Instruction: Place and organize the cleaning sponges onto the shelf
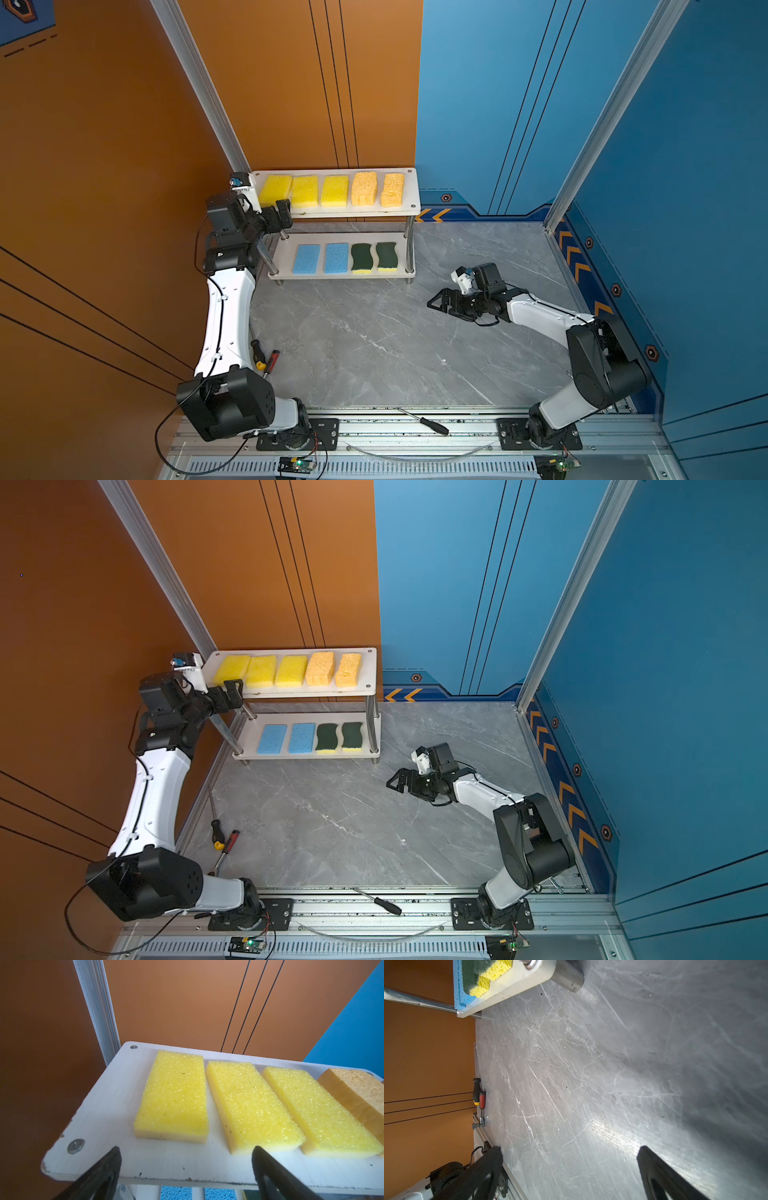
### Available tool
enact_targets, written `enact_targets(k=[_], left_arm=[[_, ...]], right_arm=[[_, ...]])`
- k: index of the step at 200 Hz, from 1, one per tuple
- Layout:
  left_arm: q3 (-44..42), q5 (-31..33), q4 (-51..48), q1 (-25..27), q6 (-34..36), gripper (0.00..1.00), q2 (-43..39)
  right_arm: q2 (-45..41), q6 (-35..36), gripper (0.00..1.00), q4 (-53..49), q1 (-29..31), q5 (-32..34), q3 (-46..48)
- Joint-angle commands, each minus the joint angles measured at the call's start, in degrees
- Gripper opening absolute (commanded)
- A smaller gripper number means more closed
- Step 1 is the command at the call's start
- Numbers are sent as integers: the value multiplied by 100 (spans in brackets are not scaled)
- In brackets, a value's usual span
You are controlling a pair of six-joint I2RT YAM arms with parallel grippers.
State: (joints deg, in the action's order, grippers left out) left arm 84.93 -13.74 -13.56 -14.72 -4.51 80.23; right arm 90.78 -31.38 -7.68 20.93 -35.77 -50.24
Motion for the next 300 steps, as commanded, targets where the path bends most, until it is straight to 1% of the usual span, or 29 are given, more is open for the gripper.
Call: enact_targets(k=[1,48,81,107,134,152,179,200,232,264,282,289,300], left_arm=[[40,-86,-158,-66,-26,98,-152],[-15,-95,-259,-66,-31,98,-454],[-4,-85,-472,-66,36,98,-676],[-77,-86,-602,-66,47,98,-885],[-395,-83,-543,-49,6,98,-1177],[-461,-50,-550,-49,23,98,-1233],[-512,-176,-624,-40,0,98,-1323],[-832,-193,-489,11,-74,98,-1487],[-1522,-144,-234,76,-241,98,-1758],[-2154,-154,-16,259,-410,98,-1933],[-2548,30,209,452,-447,98,-2041],[-2851,82,231,524,-446,98,-2075],[-3106,168,608,657,-421,98,-2124]], right_arm=[[-232,-16,100,31,-36,36,5],[-420,0,100,-85,-36,15,-59],[-518,255,100,-386,-45,18,-248],[-535,527,100,-699,-84,17,-476],[-625,702,100,-966,-201,36,-720],[-720,744,100,-1137,-336,-129,-964],[-923,1009,100,-1604,-511,-29,-1436],[-1054,1179,100,-1845,-699,17,-1708],[-1168,1394,100,-1919,-1089,109,-1934],[-1250,1676,100,-1975,-1470,119,-2119],[-1370,1873,100,-1974,-1620,300,-2095],[-1427,1972,100,-1974,-1659,404,-2050],[-1520,2127,100,-1974,-1726,591,-1951]])
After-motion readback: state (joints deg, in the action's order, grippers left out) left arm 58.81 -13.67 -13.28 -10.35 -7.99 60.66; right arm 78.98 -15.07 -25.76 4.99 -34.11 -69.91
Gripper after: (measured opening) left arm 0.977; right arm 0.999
